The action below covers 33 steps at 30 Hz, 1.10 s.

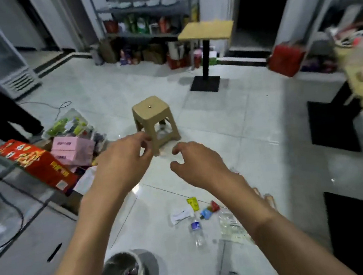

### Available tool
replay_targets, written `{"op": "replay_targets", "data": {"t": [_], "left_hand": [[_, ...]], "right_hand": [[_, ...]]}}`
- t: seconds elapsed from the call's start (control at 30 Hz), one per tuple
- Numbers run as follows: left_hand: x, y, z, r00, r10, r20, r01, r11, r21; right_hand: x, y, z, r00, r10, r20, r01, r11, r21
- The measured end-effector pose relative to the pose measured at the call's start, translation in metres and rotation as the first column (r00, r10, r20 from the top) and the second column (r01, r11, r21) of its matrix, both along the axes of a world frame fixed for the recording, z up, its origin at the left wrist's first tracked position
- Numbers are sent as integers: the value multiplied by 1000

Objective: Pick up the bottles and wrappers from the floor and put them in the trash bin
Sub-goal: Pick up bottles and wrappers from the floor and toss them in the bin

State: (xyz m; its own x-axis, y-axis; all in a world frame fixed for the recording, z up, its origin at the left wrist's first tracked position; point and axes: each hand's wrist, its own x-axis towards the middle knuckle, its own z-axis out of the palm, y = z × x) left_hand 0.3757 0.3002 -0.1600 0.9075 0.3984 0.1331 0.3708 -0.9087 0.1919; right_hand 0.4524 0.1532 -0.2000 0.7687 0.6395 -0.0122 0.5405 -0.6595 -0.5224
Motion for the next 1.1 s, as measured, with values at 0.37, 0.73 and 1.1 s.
{"op": "replay_targets", "data": {"t": [0.37,0.73,1.1], "left_hand": [[59,-159,-9,953,-298,56,301,953,-38],[105,-181,-73,930,-366,7,366,927,-82],[211,-76,-140,927,-291,-236,282,957,-74]], "right_hand": [[30,-197,-6,935,-350,-52,340,929,-144],[77,-234,-72,905,-391,-168,334,897,-290],[196,-154,-119,887,-386,-252,299,897,-325]]}}
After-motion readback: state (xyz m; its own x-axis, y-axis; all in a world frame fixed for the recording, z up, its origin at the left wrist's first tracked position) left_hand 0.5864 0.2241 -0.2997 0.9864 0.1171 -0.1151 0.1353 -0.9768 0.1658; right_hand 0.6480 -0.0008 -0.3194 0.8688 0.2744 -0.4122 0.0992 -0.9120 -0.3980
